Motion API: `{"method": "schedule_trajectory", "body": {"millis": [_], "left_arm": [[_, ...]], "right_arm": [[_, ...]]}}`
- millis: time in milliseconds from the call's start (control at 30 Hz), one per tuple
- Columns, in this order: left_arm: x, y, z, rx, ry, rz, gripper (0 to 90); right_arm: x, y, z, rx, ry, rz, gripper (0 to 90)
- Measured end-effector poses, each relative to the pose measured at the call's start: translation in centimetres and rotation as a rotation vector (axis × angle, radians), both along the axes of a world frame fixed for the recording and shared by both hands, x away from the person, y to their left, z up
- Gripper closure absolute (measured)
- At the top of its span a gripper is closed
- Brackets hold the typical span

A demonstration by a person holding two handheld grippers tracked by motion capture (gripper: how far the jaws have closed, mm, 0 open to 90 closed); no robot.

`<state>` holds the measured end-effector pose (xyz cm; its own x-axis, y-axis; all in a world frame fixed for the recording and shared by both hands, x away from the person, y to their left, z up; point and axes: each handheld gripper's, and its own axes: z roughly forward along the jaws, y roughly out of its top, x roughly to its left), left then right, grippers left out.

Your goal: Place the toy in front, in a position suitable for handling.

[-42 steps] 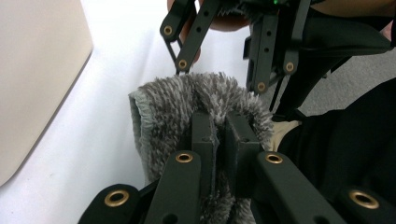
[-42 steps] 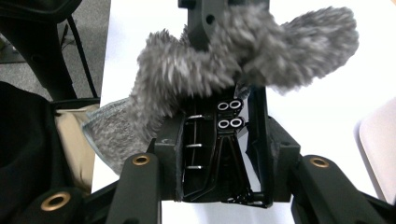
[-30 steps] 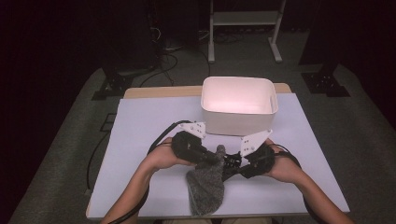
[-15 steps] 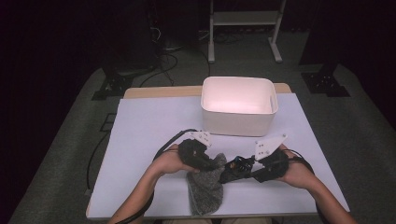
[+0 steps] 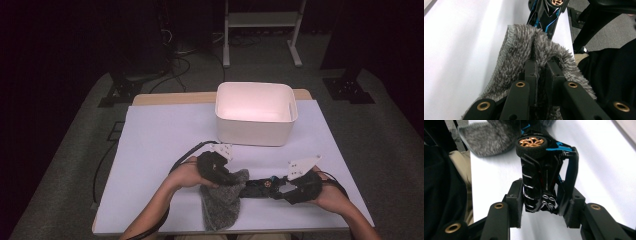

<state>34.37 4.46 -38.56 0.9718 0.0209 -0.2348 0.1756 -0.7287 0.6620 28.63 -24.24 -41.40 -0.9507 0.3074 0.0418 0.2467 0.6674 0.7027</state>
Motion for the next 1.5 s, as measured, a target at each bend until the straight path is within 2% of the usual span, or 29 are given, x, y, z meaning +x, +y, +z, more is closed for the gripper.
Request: {"method": "schedule_trajectory", "body": {"millis": [333,433,533,667,833,900,933,967,1067,1133,1300,1367,1500], "left_arm": [[-0.2,-1.3,0.2,0.009,-0.018,-0.031,82.1],[-0.2,-1.5,0.2,0.011,-0.022,-0.042,82.7],[-0.2,-1.4,0.3,0.017,-0.028,-0.038,82.7],[-0.2,-1.1,0.4,0.019,-0.036,-0.035,82.8],[-0.1,-0.2,0.4,0.019,-0.031,-0.019,82.5],[-0.2,0.4,0.4,0.006,-0.016,-0.007,82.5],[-0.2,0.7,0.4,0.006,-0.017,-0.007,82.5],[-0.2,0.9,0.4,0.002,-0.016,-0.002,82.5],[-0.1,1.6,0.5,-0.014,-0.008,0.013,82.5],[0.1,2.0,0.7,-0.021,-0.011,0.016,82.6],[0.5,3.3,1.8,-0.026,-0.031,0.04,82.5],[0.6,3.8,2.2,-0.029,-0.037,0.054,82.6],[0.9,4.5,2.1,-0.026,-0.033,0.072,82.6]], "right_arm": [[-0.4,-1.3,-2.7,0.025,0.044,-0.045,54.7],[-0.4,-1.4,-2.7,0.033,0.044,-0.047,51.7],[-0.4,-1.4,-2.1,0.036,0.045,-0.045,47.9],[-0.2,0.1,-1.3,-0.002,0.023,-0.018,44.1],[0.7,2.9,-0.9,-0.05,-0.006,0.049,43.5],[1.2,3.9,-1.0,-0.084,-0.002,0.057,47.9],[1.4,4.3,-1.2,-0.1,0.019,0.066,54.7],[1.4,4.5,-1.2,-0.112,0.011,0.067,55.4],[1.6,4.7,-1.1,-0.112,0.004,0.085,55.7],[1.9,4.9,-1.2,-0.1,0.016,0.095,55.8],[3.3,5.8,-0.5,-0.111,-0.016,0.127,55.8],[4.1,6.1,-0.1,-0.101,-0.024,0.136,55.7],[4.8,6.5,-0.3,-0.123,-0.041,0.152,55.6]]}}
